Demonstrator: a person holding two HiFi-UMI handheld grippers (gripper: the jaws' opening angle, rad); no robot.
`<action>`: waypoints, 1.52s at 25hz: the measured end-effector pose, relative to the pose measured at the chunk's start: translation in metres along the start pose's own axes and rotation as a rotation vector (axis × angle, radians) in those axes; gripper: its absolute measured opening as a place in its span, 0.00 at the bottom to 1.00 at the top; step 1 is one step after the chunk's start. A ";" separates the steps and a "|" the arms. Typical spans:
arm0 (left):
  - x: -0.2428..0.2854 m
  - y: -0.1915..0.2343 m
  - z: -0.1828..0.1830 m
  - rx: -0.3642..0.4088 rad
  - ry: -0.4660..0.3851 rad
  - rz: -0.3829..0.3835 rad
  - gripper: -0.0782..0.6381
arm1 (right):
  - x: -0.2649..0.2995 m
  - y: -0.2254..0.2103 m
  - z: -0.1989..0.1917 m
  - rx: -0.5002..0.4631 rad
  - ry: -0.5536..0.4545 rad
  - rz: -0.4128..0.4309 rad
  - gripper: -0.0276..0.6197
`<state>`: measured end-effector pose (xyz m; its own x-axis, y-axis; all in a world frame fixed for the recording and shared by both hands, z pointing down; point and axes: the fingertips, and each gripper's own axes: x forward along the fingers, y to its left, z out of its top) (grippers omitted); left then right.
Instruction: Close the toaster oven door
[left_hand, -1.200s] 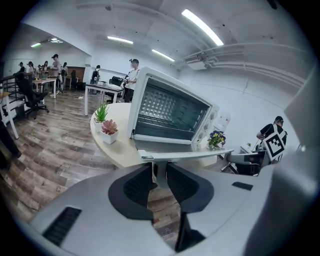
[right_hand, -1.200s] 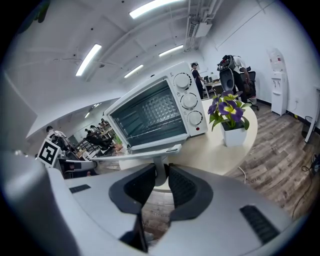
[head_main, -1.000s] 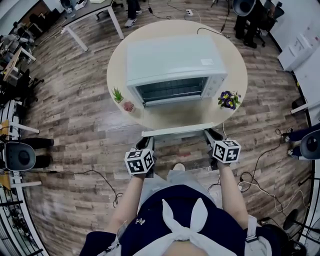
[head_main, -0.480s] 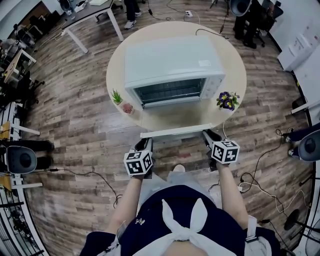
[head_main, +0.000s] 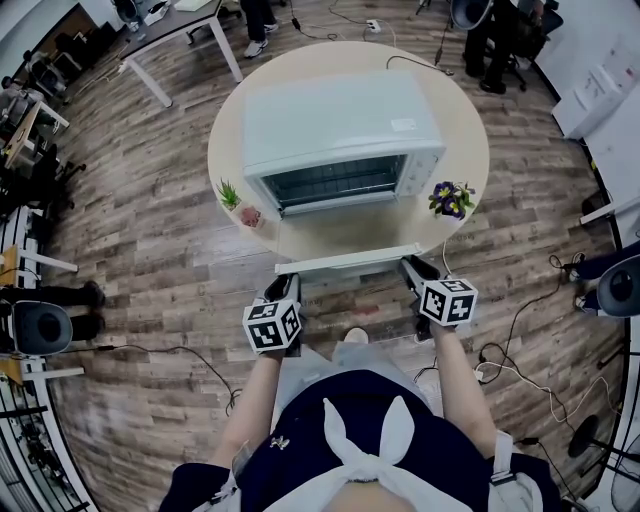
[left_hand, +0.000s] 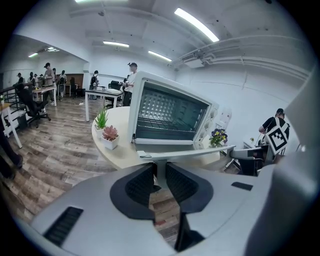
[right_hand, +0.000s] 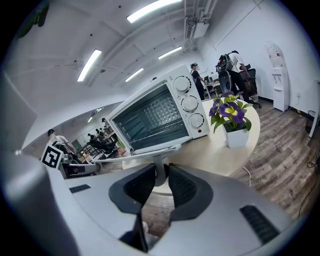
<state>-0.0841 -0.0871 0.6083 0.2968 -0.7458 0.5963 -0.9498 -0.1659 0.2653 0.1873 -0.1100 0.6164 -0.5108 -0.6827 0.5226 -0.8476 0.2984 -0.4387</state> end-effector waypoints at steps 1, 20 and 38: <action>0.000 0.000 0.001 -0.002 -0.003 0.000 0.23 | 0.000 0.000 0.001 0.002 -0.003 0.003 0.18; -0.003 -0.002 0.017 -0.015 -0.044 -0.012 0.23 | -0.002 0.004 0.018 0.020 -0.005 0.017 0.18; -0.006 -0.003 0.026 0.000 -0.035 -0.012 0.23 | -0.003 0.009 0.027 0.017 0.001 0.000 0.18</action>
<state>-0.0861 -0.0990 0.5841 0.3048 -0.7658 0.5662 -0.9461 -0.1748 0.2727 0.1849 -0.1231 0.5910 -0.5108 -0.6818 0.5237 -0.8452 0.2866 -0.4512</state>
